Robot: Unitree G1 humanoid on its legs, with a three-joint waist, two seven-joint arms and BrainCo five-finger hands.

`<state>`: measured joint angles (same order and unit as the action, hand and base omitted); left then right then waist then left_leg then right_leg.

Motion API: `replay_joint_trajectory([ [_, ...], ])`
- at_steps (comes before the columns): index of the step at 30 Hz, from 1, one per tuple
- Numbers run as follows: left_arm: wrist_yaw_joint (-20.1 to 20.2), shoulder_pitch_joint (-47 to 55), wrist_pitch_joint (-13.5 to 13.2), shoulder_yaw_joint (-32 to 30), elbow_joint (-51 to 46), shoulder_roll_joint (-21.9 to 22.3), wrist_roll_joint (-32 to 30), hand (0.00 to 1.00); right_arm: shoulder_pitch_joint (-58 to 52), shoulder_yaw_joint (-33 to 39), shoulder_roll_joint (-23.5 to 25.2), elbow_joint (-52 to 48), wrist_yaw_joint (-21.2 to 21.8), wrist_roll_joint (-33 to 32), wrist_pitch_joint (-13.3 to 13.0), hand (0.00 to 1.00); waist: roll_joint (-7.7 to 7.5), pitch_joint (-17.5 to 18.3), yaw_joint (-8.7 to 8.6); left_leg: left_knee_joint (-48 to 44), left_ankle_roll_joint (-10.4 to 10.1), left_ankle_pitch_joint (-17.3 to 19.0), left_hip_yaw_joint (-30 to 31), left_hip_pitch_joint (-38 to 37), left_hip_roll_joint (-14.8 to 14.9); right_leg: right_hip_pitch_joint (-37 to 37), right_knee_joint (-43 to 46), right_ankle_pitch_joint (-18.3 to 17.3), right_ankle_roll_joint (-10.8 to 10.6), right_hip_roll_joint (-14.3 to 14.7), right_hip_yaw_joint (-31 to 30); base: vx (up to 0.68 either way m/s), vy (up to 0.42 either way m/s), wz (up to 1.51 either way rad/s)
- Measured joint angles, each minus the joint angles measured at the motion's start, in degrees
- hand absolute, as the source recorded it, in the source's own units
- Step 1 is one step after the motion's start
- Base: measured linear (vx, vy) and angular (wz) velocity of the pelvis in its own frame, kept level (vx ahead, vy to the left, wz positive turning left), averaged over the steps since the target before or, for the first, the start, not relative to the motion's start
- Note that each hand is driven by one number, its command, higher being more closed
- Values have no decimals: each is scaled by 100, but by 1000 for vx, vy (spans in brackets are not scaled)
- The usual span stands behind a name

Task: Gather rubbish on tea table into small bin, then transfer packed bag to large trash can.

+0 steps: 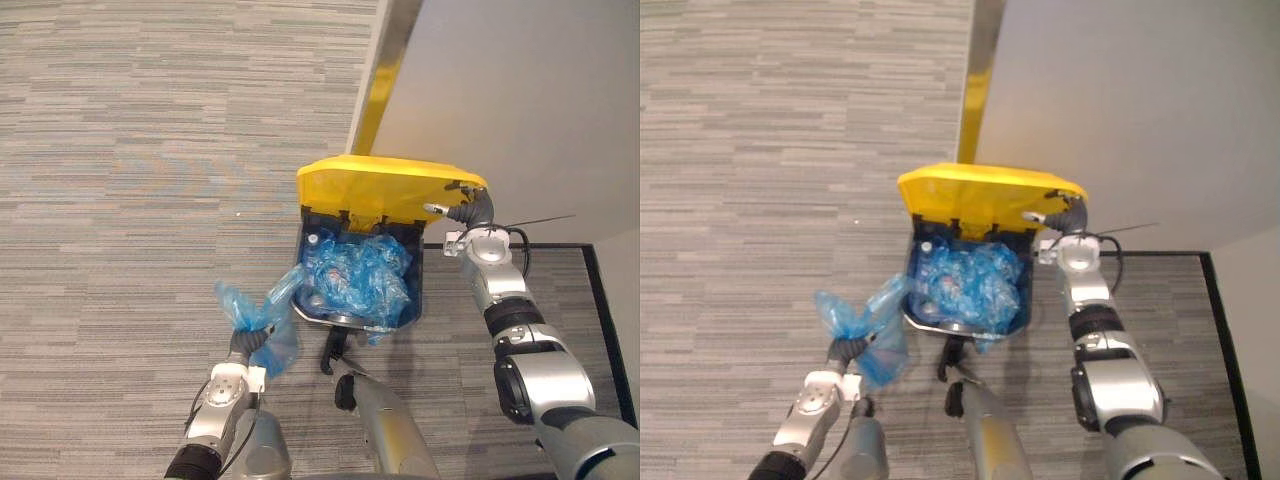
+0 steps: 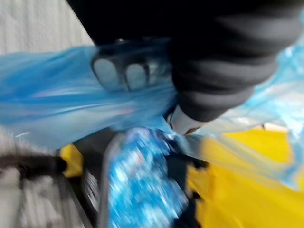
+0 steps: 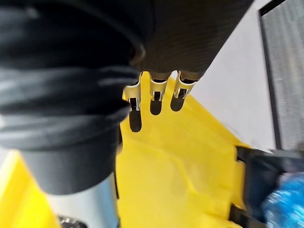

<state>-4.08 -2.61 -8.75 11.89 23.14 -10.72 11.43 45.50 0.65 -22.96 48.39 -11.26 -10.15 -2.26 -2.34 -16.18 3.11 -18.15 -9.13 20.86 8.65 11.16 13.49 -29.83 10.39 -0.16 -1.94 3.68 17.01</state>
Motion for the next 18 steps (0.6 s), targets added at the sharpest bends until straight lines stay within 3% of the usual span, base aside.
replay_joint_trajectory([
  [8, 208, -227, -63, 564, -1004, -8, 398, 100, 1, -109, -8, 5, 16, -114, -1, 0, 10, -74, -48, -81, -51, -29, -7, -60, 19, 100, 25, 3, 6, 5, 30, -2, 1, 1],
  [14, 326, -898, -76, 1605, -1837, 8, 742, 100, -1, -160, 18, 23, 118, -119, -4, 0, 3, -173, -56, -56, -54, -28, -13, -55, 10, 192, -202, 4, 5, 22, 19, -42, 6, 0],
  [18, 327, -1487, -193, 2014, -2065, 277, 793, 100, 19, -331, 37, 29, 140, -119, -4, 0, 3, -174, -136, -56, -54, -28, -26, -72, 33, 187, -191, 3, 5, 53, 19, 2, -6, -4],
])
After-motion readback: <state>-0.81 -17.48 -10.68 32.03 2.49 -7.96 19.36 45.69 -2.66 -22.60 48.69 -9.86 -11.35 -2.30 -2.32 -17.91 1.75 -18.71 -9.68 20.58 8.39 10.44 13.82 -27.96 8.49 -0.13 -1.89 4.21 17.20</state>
